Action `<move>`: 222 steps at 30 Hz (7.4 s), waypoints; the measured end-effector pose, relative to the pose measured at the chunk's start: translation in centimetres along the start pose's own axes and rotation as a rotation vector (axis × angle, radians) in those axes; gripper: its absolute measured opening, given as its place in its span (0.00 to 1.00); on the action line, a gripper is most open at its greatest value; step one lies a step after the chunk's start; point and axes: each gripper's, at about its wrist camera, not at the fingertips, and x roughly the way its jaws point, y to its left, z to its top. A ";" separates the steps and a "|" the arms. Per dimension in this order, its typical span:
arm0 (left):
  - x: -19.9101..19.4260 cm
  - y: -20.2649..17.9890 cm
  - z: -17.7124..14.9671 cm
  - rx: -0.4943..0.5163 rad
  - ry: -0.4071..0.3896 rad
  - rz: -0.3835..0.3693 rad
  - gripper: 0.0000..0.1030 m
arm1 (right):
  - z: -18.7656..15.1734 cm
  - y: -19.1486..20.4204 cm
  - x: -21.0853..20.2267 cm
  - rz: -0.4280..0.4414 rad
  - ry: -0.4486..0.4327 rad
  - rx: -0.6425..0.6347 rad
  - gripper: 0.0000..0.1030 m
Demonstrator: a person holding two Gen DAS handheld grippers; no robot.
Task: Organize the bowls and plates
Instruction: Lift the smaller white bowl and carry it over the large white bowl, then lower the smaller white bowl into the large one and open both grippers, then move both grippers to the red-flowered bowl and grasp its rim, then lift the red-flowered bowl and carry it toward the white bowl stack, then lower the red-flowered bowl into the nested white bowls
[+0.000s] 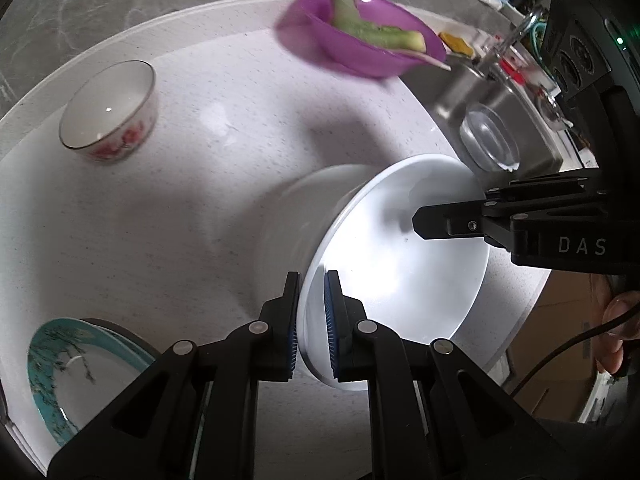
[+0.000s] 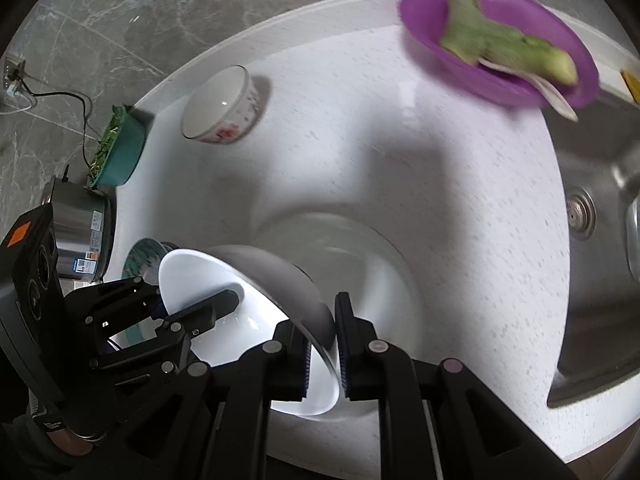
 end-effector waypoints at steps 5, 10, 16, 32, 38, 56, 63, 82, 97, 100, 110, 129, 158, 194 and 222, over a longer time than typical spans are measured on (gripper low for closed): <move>1.5 -0.6 -0.3 -0.009 0.026 0.011 0.10 | -0.5 -1.3 0.7 0.000 0.023 -0.006 0.14; 3.0 -0.4 -0.5 -0.019 0.050 0.018 0.09 | -0.6 -2.2 2.0 -0.006 0.052 -0.009 0.14; 4.2 -0.2 -0.4 -0.026 0.055 0.047 0.10 | -0.4 -2.5 3.0 -0.008 0.067 -0.015 0.14; 4.2 0.7 0.3 -0.027 -0.023 0.007 0.65 | 0.2 -1.6 5.1 -0.049 0.086 -0.040 0.13; 3.4 1.0 0.8 -0.026 -0.039 -0.012 0.67 | 0.1 -1.7 5.1 -0.048 0.080 -0.040 0.14; -4.6 4.5 0.4 -0.108 -0.202 -0.102 1.00 | -1.0 -2.3 -4.0 0.170 -0.209 0.061 1.00; -7.8 11.4 1.6 -0.188 -0.260 0.009 1.00 | 0.4 -3.0 -6.0 0.481 -0.345 0.152 1.00; -4.4 27.9 9.4 -0.423 -0.177 0.145 0.99 | 15.9 4.2 0.5 0.406 -0.144 0.086 0.91; 4.1 30.2 13.0 -0.390 -0.070 0.140 0.63 | 21.6 5.7 12.5 0.298 0.087 0.055 0.63; 4.7 30.8 13.3 -0.393 -0.069 0.118 0.40 | 22.2 5.5 13.2 0.307 0.095 0.079 0.56; 7.0 30.3 14.5 -0.390 -0.043 0.040 0.17 | 22.7 5.1 14.1 0.266 0.111 0.070 0.21; 6.3 28.6 14.7 -0.408 -0.030 0.022 0.11 | 22.6 5.2 12.8 0.237 0.106 0.121 0.20; 0.8 11.1 11.4 -0.220 -0.025 -0.075 0.11 | 11.8 0.4 1.4 0.243 0.013 0.203 0.23; -0.1 2.8 -0.6 -0.069 0.075 -0.083 0.11 | -1.0 -3.1 0.6 0.237 0.062 0.287 0.24; 1.6 1.5 0.4 -0.066 0.031 -0.039 0.16 | -0.3 -2.3 1.9 0.067 0.070 0.169 0.20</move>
